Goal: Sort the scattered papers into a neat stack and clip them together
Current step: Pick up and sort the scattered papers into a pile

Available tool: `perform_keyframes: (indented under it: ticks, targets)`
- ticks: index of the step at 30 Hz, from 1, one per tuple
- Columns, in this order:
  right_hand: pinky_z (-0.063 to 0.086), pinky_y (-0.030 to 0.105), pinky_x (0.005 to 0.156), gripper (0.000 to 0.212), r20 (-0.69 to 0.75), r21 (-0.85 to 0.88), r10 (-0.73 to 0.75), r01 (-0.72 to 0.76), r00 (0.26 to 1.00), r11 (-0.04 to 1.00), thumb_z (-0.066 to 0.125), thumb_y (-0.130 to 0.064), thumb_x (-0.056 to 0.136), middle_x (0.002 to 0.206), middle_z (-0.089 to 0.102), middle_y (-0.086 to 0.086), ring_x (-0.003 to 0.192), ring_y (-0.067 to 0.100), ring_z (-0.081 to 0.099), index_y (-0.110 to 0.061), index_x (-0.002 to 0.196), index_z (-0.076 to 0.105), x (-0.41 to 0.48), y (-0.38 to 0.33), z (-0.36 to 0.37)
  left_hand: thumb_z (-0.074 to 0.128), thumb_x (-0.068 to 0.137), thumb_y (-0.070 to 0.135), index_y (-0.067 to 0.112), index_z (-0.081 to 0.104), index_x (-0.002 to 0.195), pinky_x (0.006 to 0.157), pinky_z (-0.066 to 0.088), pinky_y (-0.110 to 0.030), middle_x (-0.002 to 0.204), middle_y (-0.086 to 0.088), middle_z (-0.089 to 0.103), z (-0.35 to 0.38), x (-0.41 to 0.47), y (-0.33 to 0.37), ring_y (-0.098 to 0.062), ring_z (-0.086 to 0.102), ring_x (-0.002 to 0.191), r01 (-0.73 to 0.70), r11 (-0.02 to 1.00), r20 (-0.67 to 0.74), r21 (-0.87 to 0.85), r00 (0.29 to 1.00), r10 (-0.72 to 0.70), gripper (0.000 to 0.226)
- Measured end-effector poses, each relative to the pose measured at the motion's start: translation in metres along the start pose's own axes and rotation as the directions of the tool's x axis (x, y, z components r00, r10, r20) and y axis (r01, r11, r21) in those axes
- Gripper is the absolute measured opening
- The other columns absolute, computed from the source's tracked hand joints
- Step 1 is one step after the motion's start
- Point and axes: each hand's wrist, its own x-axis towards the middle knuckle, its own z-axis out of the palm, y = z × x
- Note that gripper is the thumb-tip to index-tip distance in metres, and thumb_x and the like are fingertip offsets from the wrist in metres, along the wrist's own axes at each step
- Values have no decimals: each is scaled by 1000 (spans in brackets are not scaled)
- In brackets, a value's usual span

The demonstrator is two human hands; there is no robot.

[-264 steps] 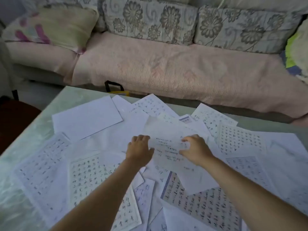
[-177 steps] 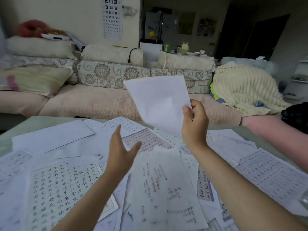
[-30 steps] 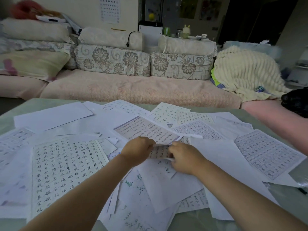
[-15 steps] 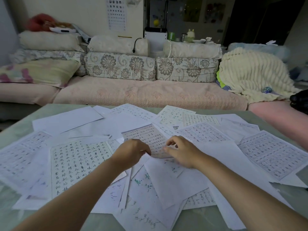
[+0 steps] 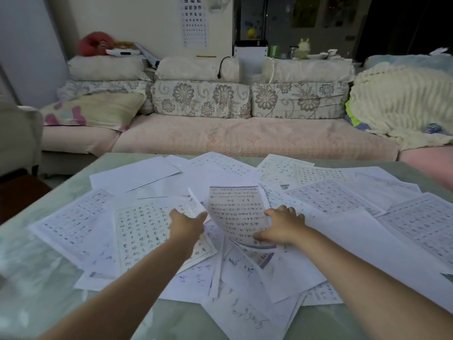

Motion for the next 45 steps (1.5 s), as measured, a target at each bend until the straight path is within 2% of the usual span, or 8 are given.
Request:
perform_keyframes:
  ticks: [6, 12, 22, 27, 30, 36, 41, 45]
  targets:
    - [26, 47, 113, 105, -3, 130, -61, 61, 998, 990, 76, -69, 58, 148, 34, 1, 141, 25, 26, -40, 148, 30, 2, 3, 2, 37, 95, 63, 22, 64, 93, 92, 52, -52, 90, -8, 71, 9, -6, 15, -34, 67, 92, 151, 942, 253, -300, 965, -75, 50]
    - [46, 39, 100, 101, 6, 365, -55, 49, 998, 930, 81, -49, 72, 147, 46, 0, 128, 21, 49, -31, 154, 25, 4, 9, -6, 77, 77, 3, 8, 58, 95, 48, 54, -34, 93, -12, 68, 1, 6, 11, -27, 67, 71, 25, 999, 36, -36, 999, -24, 26]
    - [55, 31, 84, 39, -36, 788, -75, 75, 997, 611, 79, -23, 83, 106, 72, -1, 98, 16, 69, -19, 118, 65, 4, -26, -14, 41, 87, -20, 7, 57, 119, 69, 58, -52, 109, -23, 70, -68, 11, 14, -42, 69, 96, -45, 978, 505, -203, 851, 144, 45]
    - [46, 23, 64, 12, -96, 705, -86, 128, 992, 697, 73, -21, 89, 86, 70, 2, 78, 16, 65, -11, 87, 67, 3, -47, -18, 59, 93, 10, 9, 59, 117, 72, 58, -53, 103, -18, 72, -81, 2, 8, -38, 70, 90, -107, 980, 288, -168, 945, 152, 24]
    - [27, 27, 54, 47, -84, 684, -61, 102, 995, 722, 64, -34, 95, 57, 35, 1, 51, 17, 35, -14, 62, 38, 1, -64, -15, 74, 84, 16, 9, 61, 115, 68, 60, -48, 97, -11, 72, -86, 4, 0, -30, 72, 80, -149, 986, -25, -75, 989, 147, 34]
    - [53, 27, 70, 33, -32, 665, -121, 111, 992, 739, 74, -14, 86, 113, 70, 2, 94, 16, 66, -15, 118, 66, 2, -93, -8, 65, 89, 8, 11, 49, 130, 65, 58, -36, 107, -6, 69, -104, 14, -4, -23, 69, 86, -127, 987, 143, 101, 983, 112, 44]
    - [51, 29, 79, 38, -52, 708, -25, 55, 998, 704, 73, -8, 88, 119, 67, 6, 99, 22, 63, -8, 124, 62, 8, -113, -1, 53, 91, 25, 8, 38, 133, 98, 43, -43, 129, -14, 52, -141, 36, -21, -32, 46, 118, -45, 704, -107, 709, 980, 170, 48]
    - [52, 29, 76, 30, -64, 672, -87, 107, 994, 733, 63, -9, 94, 120, 65, 0, 96, 19, 61, -14, 124, 59, 9, -137, 10, 55, 90, 23, 5, 39, 128, 92, 41, -42, 124, -17, 49, -159, 49, -27, -35, 42, 118, 85, 741, -201, 666, 977, 68, 45]
